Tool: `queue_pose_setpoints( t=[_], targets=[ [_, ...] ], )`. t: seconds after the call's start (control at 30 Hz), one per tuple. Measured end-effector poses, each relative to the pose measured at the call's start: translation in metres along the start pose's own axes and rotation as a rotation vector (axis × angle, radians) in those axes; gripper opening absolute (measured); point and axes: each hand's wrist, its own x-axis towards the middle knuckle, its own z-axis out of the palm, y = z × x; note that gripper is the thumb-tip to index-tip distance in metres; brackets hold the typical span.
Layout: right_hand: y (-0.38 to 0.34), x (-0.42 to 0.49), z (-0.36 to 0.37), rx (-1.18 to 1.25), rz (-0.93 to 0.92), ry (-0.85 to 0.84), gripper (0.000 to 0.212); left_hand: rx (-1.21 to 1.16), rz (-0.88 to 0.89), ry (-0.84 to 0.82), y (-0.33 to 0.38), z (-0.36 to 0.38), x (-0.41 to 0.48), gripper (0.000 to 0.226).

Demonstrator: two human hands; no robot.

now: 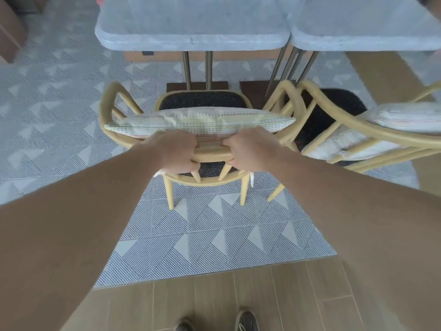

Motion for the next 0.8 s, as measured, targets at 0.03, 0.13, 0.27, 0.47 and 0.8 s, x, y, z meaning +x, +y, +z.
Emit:
queue_pose_setpoints(
  t=[0.03, 0.13, 0.27, 0.47, 0.8],
  targets=[
    [-0.010, -0.001, -0.001, 0.010, -0.019, -0.006, 0.024, 0.013, -0.004, -0.010, -0.004, 0.003, -0.010, 0.038],
    [-0.032, 0.001, -0.003, 0.017, -0.053, -0.031, 0.021, -0.005, -0.040, -0.021, -0.015, 0.014, -0.034, 0.038],
    [-0.054, 0.014, -0.005, 0.021, -0.075, 0.001, 0.022, 0.011, -0.074, -0.017, -0.038, 0.022, -0.053, 0.043],
    [-0.055, 0.024, 0.002, 0.034, -0.048, 0.014, 0.019, 0.024, -0.092, 0.024, -0.045, 0.026, -0.052, 0.043],
    [-0.030, 0.011, 0.009, 0.073, -0.086, 0.026, 0.007, 0.006, -0.117, 0.046, -0.017, 0.020, -0.047, 0.034]
  ],
)
